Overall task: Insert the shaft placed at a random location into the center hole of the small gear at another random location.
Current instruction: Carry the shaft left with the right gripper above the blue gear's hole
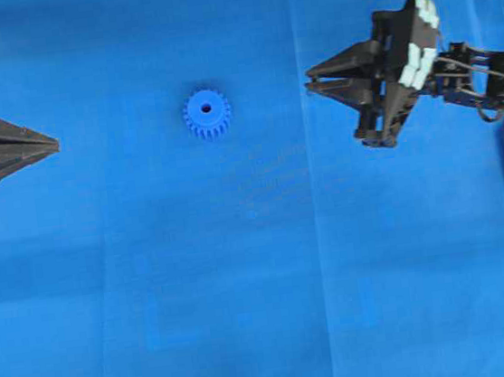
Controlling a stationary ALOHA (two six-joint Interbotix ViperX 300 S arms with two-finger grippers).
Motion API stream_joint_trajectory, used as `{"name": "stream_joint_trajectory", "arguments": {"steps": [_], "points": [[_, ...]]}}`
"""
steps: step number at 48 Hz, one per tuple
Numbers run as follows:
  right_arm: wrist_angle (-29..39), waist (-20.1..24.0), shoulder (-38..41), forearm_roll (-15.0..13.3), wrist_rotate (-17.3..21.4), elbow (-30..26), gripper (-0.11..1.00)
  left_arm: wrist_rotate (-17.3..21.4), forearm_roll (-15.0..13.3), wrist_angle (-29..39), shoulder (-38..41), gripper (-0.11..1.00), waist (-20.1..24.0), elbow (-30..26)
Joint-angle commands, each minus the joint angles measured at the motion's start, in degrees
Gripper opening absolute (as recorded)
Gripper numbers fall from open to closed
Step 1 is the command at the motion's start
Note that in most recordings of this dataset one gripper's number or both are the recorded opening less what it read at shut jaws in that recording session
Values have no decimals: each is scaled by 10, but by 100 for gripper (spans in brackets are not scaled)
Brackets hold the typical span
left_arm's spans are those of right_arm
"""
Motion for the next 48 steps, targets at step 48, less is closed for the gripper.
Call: {"name": "stream_joint_trajectory", "arguments": {"steps": [48], "points": [[54, 20, 183, -11, -4, -273, 3, -1, 1, -2, 3, 0, -2, -6]]}}
